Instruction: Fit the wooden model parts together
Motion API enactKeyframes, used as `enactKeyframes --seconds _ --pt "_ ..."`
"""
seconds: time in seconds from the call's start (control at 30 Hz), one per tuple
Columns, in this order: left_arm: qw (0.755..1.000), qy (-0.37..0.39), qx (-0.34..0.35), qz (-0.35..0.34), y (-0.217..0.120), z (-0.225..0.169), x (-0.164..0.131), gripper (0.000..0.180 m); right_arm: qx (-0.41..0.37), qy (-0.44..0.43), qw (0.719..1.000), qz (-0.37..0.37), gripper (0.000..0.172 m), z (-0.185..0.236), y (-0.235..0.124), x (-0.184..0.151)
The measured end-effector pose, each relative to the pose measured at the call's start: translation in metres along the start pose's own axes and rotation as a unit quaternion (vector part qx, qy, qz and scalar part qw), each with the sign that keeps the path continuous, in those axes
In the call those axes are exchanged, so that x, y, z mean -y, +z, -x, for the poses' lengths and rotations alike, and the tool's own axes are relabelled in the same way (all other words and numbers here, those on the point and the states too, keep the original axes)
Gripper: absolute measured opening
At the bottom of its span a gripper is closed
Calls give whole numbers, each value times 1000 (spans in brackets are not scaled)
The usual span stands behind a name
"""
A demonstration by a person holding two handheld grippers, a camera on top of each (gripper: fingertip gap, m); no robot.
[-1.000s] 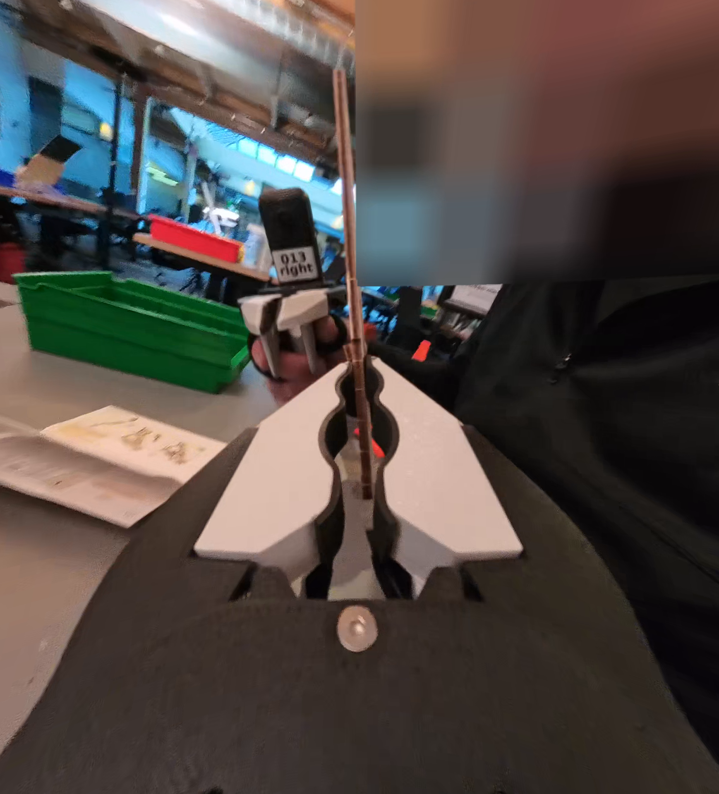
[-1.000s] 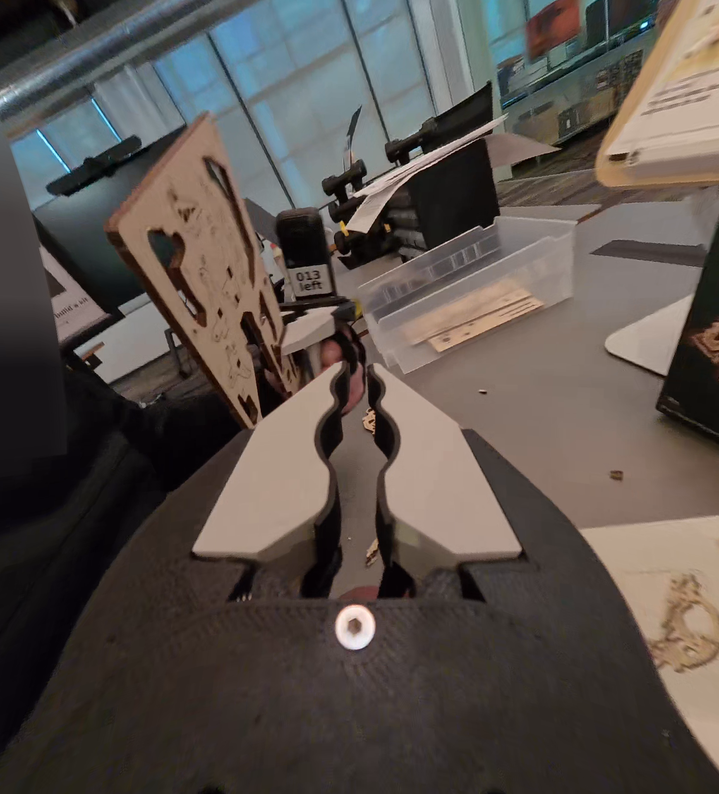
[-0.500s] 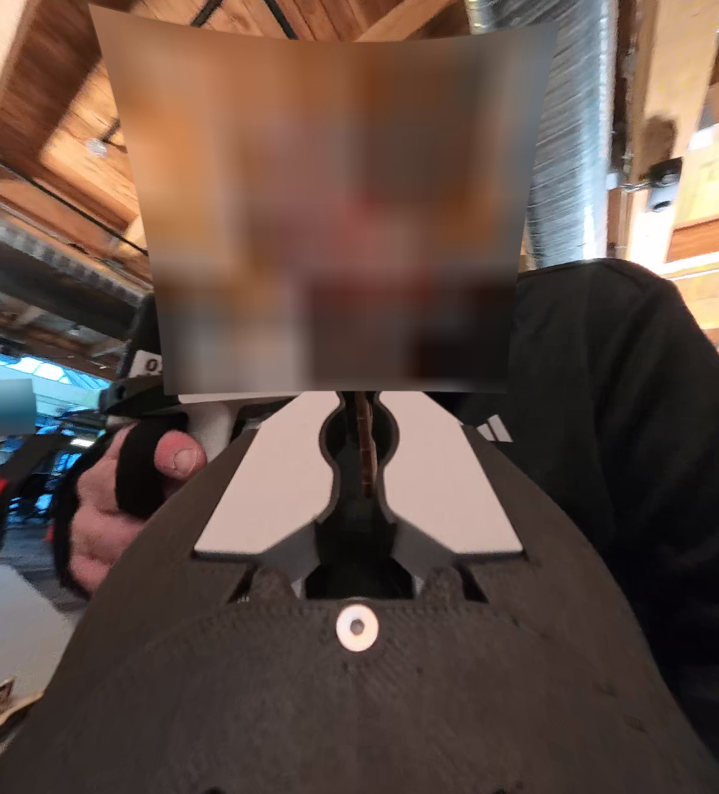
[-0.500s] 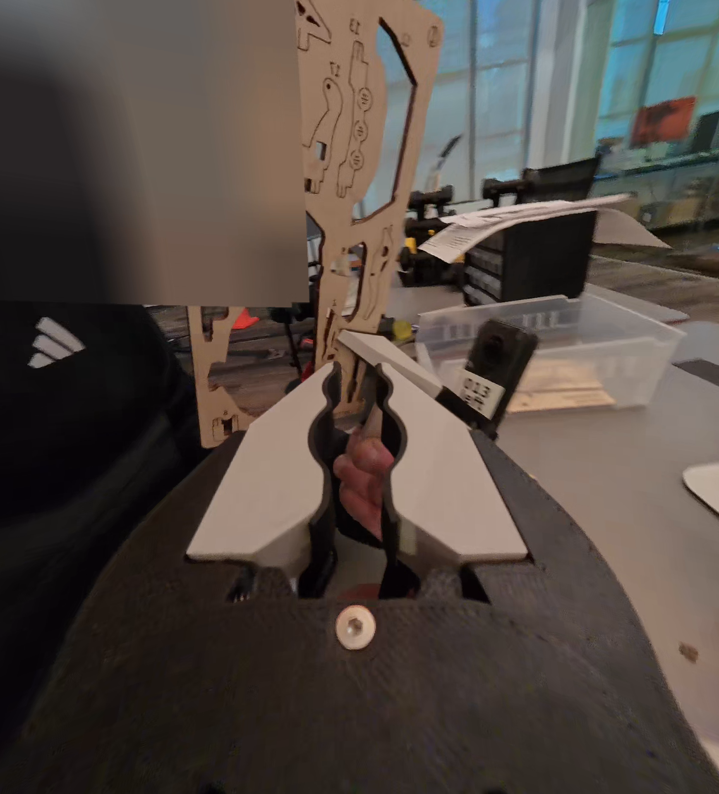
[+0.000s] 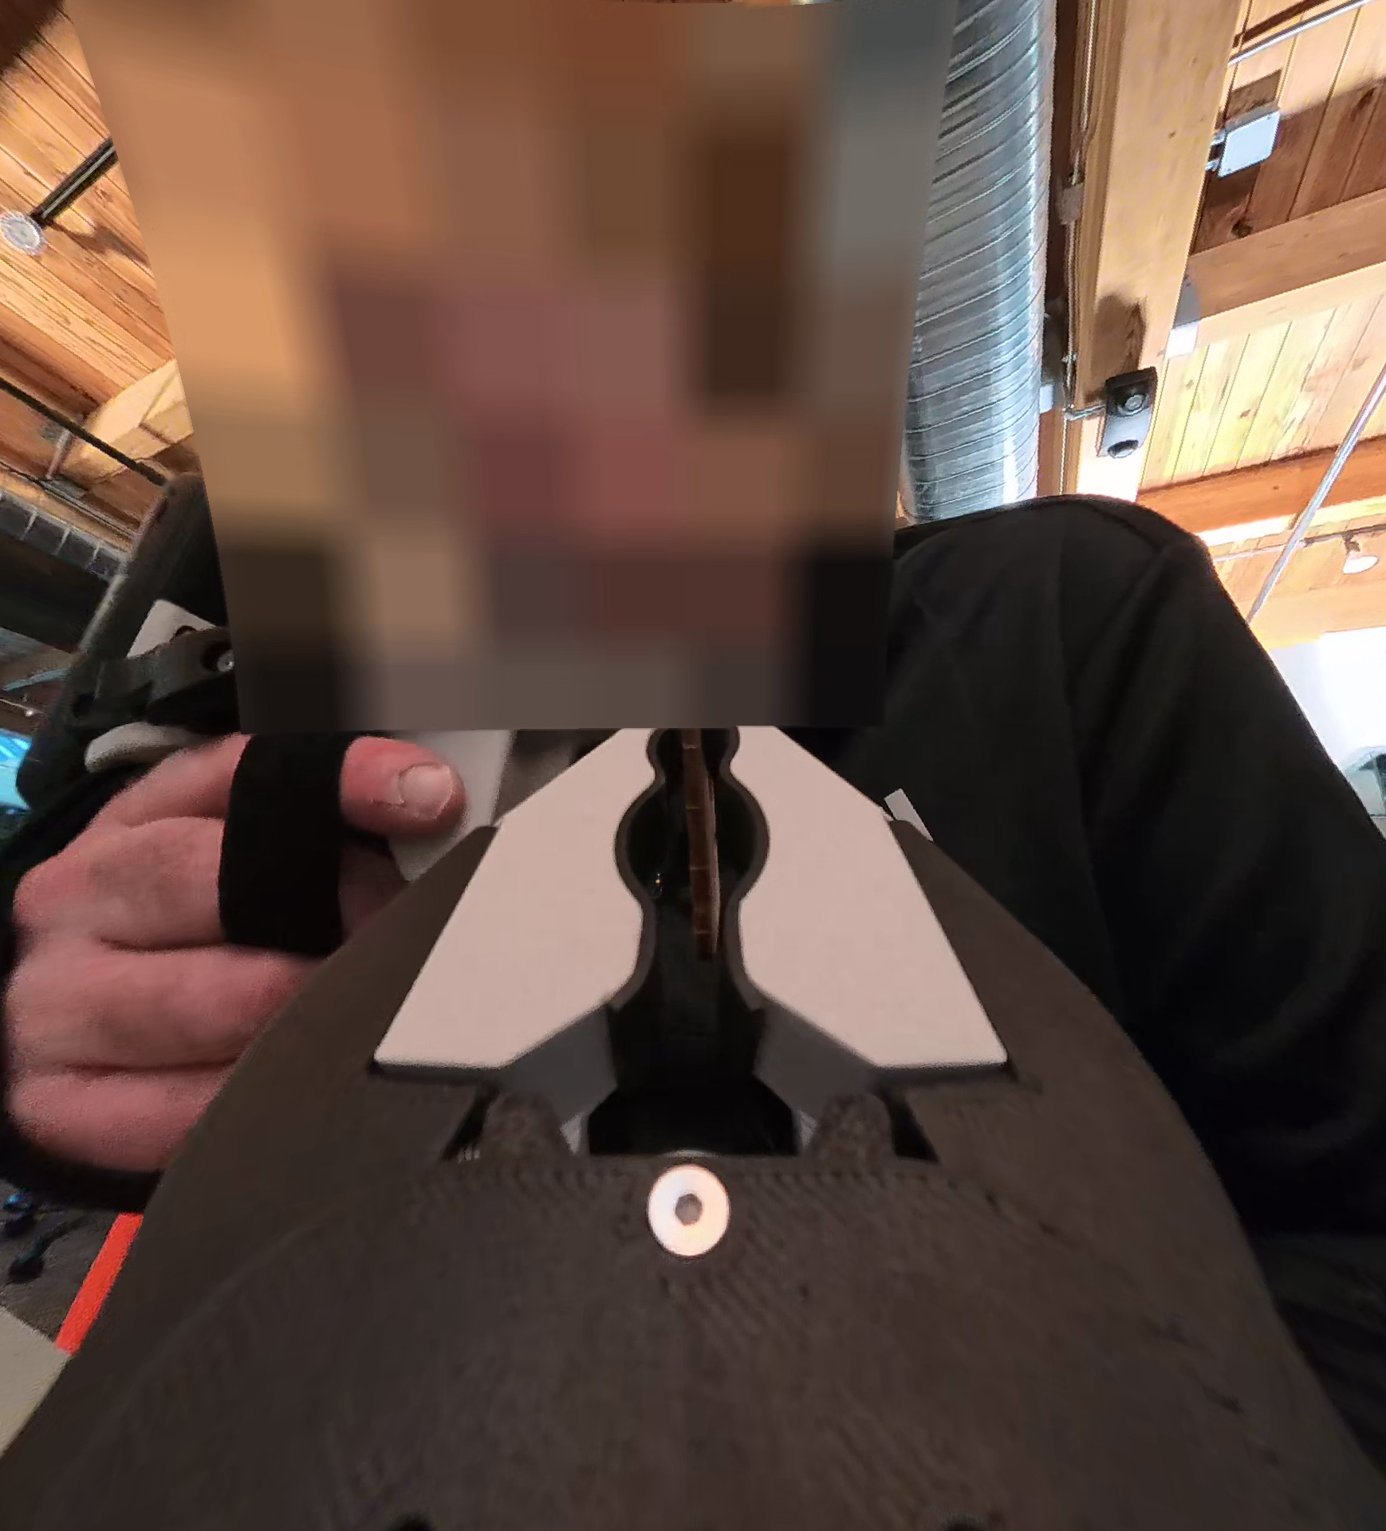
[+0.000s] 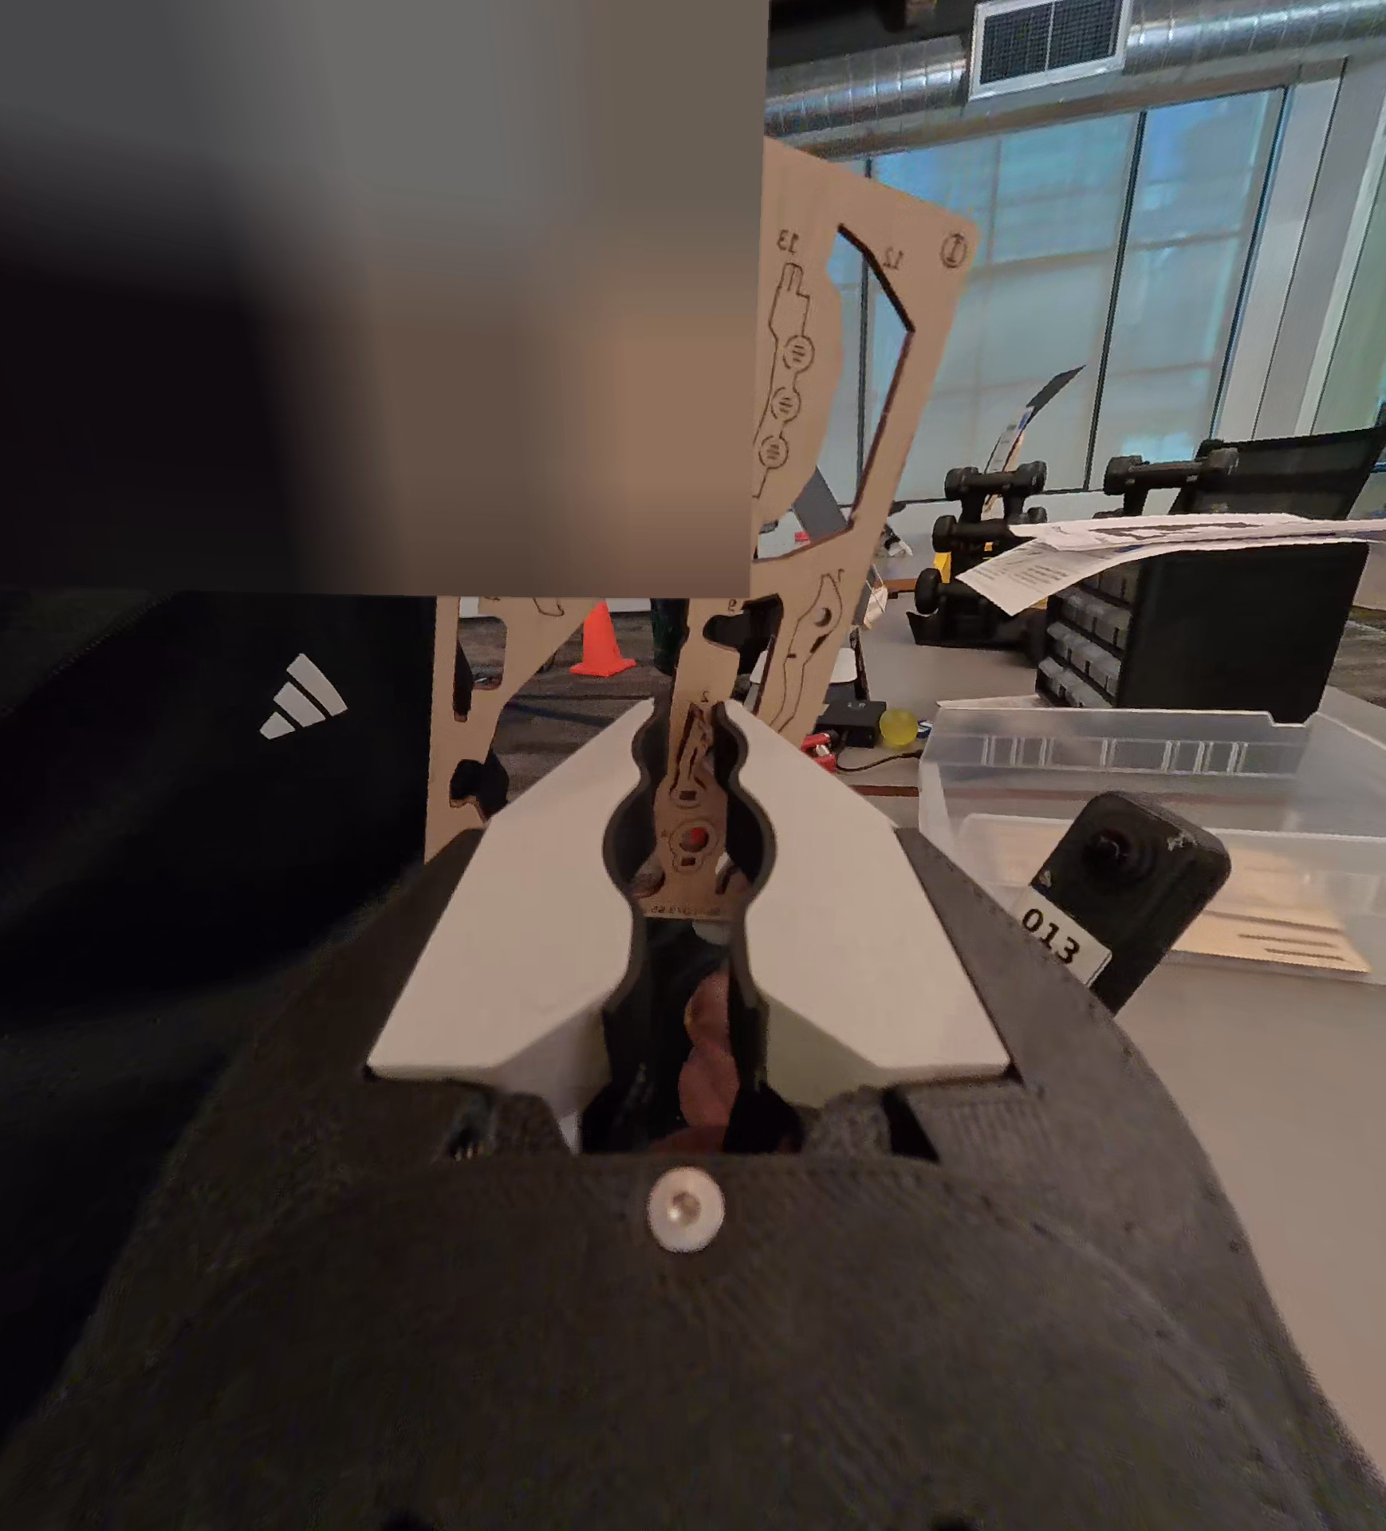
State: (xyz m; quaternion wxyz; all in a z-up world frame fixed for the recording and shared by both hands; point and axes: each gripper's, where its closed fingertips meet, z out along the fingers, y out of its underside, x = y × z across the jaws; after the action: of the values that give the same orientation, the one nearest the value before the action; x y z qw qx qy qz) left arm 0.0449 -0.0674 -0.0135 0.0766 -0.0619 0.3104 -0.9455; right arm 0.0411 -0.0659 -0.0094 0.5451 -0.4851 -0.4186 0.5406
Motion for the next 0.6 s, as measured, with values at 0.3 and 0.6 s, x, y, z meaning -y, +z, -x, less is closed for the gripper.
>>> enactKeyframes --seconds 0.3,0.6 --pt "1000 -9 -25 -8 0 -7 -5 1 69 25 997 -23 0 6 3 -5" --pt "999 33 9 -5 0 -8 -3 2 59 33 996 -54 1 3 3 -4"
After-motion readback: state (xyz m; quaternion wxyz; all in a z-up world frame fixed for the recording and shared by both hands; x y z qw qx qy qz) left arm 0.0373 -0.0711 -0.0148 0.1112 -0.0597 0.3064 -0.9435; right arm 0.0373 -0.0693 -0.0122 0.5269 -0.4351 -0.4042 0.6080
